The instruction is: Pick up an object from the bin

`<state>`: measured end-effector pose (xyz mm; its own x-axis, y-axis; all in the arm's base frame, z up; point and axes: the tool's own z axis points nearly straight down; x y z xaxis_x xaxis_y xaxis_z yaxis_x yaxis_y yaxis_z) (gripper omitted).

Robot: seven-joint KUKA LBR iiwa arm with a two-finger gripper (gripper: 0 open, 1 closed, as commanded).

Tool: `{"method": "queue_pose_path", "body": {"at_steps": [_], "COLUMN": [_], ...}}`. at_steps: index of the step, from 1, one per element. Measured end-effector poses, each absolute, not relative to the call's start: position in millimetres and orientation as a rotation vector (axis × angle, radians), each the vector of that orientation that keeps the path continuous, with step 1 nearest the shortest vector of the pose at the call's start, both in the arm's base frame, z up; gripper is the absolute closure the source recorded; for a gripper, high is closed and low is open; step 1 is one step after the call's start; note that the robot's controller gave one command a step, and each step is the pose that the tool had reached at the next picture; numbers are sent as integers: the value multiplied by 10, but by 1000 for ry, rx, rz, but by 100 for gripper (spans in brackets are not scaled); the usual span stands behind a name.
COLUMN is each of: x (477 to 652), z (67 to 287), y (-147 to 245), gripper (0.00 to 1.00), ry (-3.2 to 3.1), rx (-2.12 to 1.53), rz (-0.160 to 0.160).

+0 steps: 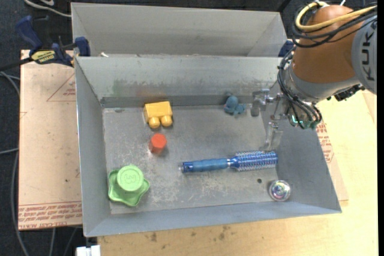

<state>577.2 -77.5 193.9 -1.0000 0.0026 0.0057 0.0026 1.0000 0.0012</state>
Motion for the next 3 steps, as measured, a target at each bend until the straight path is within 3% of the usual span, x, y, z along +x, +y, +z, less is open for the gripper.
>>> {"method": "queue_pose_path", "body": {"at_steps": [1, 2, 3], "x": [5186, 5211, 5222], "z": [816, 849, 2178], "y": [-903, -897, -990], "gripper": [0, 100, 100], "ry": [-3129, -3134, -3140], "rx": [223, 229, 264], "rz": [-3, -1, 4]}}
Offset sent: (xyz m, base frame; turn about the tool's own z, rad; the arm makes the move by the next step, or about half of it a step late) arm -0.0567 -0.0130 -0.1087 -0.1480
